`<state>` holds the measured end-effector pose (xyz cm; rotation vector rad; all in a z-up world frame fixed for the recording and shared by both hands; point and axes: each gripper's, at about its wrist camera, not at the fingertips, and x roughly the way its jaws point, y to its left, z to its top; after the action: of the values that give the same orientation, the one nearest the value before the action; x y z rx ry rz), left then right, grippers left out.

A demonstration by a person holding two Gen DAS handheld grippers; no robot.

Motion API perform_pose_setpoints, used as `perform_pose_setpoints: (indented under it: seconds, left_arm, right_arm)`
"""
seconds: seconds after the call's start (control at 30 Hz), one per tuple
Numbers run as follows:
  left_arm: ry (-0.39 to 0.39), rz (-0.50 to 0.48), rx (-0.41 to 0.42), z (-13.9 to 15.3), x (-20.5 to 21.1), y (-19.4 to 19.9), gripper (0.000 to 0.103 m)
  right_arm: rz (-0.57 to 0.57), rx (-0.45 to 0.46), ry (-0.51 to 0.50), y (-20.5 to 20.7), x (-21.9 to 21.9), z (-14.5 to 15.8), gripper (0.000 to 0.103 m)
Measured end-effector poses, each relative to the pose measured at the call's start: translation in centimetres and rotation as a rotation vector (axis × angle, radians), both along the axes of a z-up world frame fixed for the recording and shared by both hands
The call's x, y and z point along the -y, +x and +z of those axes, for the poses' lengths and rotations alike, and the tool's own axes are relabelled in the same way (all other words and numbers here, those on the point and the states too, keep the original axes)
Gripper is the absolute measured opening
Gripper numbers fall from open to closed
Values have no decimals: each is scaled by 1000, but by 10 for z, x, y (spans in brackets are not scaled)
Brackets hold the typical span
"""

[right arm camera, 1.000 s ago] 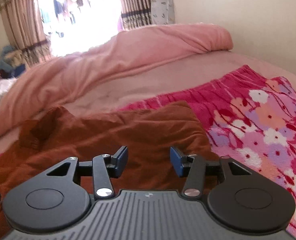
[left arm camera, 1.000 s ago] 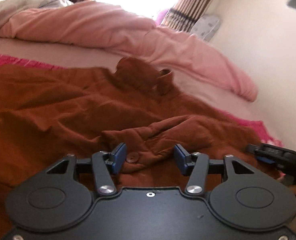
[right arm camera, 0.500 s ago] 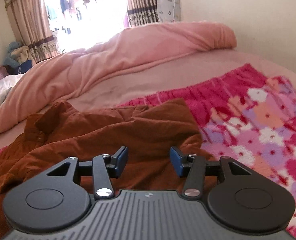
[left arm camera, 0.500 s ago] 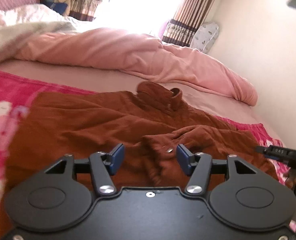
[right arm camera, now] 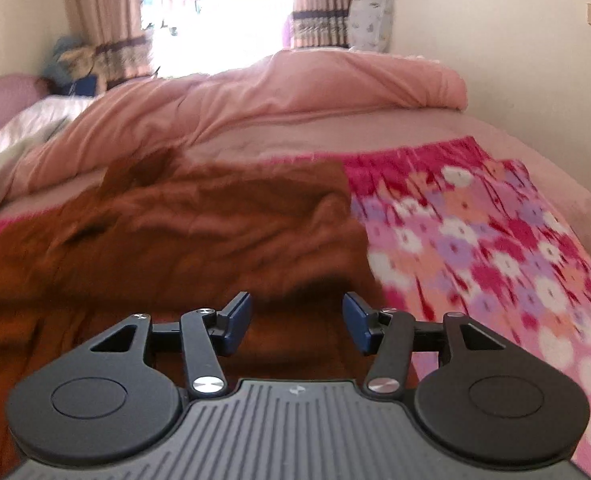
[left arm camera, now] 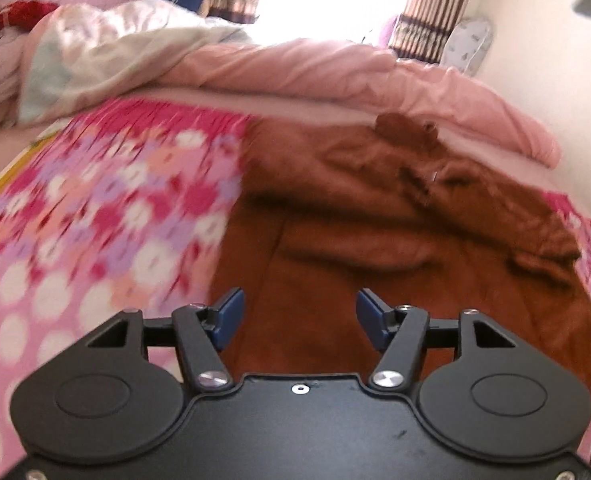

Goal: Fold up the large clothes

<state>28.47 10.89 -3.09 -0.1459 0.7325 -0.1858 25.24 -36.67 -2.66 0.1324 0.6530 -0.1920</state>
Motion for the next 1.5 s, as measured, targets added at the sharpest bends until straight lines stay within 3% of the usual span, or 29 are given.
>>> perform_pose_setpoints:
  seconds: [0.2, 0.4, 0.7, 0.87, 0.9, 0.97, 1.03, 1.17, 1.3, 1.5]
  left_arm:
    - [5, 21, -47, -36, -26, -56, 63]
    - [5, 69, -74, -57, -36, -74, 63]
    - [-91, 90, -118, -73, -45, -61, 64]
    - [-87, 73, -111, -73, -38, -55, 58]
    - [-86, 69, -111, -72, -37, -54, 55]
    - [-90, 72, -112, -72, -36, -53, 30]
    - [-115, 75, -125, -72, -39, -51, 17]
    - [-180, 76, -109, -61, -46, -51, 13]
    - [-210, 50, -24, -29, -43, -47, 11]
    - [-260, 9, 90, 30, -31, 3, 11]
  right_arm:
    - [-1, -43, -1, -72, 11, -18, 63]
    - [-24, -92, -21, -117, 26, -37, 63]
    - [-79, -127, 130, -137, 61, -64, 63]
    - [-70, -128, 206, -131, 64, -74, 62]
    - [-70, -122, 208, -132, 63, -74, 60]
    - [-34, -122, 221, -132, 61, -74, 25]
    - [-37, -119, 215, -131, 59, -72, 19]
    - [-19, -89, 229, -133, 59, -60, 12]
    - [18, -56, 258, -130, 66, -39, 11]
    - [46, 36, 320, -95, 78, 7, 11]
